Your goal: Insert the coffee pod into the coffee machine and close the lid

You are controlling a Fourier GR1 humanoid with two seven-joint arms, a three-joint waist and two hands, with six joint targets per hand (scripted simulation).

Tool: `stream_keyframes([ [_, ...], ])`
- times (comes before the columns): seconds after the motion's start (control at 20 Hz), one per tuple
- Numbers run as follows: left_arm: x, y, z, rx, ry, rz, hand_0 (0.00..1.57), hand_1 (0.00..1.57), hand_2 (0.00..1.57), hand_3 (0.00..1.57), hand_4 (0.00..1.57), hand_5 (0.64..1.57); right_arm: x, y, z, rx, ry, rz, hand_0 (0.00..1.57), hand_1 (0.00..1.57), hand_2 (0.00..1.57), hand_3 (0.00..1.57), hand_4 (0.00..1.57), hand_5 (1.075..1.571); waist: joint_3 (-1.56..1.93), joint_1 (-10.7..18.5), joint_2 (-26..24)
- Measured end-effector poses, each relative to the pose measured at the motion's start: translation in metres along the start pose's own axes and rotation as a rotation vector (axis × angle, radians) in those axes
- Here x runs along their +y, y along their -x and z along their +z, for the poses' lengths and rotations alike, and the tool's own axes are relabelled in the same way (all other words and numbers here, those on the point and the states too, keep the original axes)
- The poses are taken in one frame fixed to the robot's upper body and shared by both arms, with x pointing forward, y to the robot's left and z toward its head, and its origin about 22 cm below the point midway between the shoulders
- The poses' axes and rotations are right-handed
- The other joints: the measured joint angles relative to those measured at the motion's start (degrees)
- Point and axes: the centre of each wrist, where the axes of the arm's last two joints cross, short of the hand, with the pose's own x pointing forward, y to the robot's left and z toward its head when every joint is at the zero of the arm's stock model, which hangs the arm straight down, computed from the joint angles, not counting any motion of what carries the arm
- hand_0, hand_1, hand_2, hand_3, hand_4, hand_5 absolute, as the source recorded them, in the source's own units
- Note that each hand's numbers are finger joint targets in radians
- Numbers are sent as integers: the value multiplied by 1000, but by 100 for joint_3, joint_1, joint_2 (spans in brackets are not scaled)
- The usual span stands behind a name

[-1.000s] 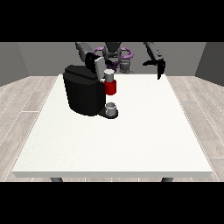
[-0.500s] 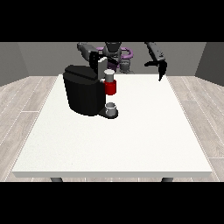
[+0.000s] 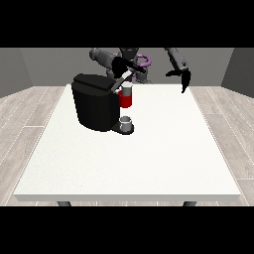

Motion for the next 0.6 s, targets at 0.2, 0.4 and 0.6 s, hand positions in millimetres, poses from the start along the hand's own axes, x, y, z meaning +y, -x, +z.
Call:
stream_keyframes([
  [0.2,-3,7,6,6,-9,10,0,0,0,0,354,1571,17,-11,4,-95,-91,7,0,0,0,0,429,1571,-58,45,-84],
  [0.4,0,9,9,0,-10,20,0,0,0,0,353,1571,44,-12,16,-132,-205,-14,0,0,0,0,493,1571,-87,45,-111],
  [0.6,-11,18,15,15,4,28,0,0,0,0,168,1571,66,-1,41,-161,-332,-30,0,0,0,0,514,1571,-96,86,-230],
])
